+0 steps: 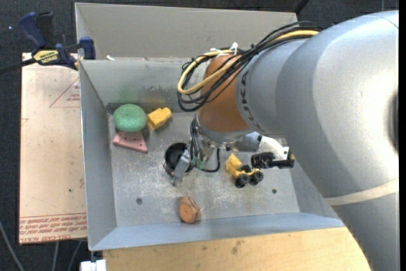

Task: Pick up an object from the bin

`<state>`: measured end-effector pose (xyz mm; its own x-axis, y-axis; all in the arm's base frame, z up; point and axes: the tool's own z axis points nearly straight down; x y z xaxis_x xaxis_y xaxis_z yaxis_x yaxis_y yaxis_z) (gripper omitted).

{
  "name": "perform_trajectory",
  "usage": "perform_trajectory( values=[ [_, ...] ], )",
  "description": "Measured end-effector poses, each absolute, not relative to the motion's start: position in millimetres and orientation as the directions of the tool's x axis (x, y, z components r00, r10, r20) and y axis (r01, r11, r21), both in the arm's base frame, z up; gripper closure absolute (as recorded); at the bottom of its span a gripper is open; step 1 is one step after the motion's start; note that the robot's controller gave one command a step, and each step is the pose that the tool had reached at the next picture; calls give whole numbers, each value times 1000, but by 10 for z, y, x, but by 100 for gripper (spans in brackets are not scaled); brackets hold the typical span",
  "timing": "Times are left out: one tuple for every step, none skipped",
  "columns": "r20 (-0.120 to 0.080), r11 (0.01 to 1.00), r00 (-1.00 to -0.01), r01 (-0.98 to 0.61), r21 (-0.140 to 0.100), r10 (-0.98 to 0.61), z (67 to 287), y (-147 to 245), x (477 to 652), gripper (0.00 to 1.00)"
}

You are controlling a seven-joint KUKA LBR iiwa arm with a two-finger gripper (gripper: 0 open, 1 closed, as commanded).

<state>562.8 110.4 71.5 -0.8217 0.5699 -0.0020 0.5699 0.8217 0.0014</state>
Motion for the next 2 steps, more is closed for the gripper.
perform_trajectory(
  values=[
    [6, 834, -834, 552, -7, 552, 1108, 1174, 5402, 100],
    [-2, 841, -841, 541, 4, 541, 1435, 1250, 5477, 100]
  ],
)
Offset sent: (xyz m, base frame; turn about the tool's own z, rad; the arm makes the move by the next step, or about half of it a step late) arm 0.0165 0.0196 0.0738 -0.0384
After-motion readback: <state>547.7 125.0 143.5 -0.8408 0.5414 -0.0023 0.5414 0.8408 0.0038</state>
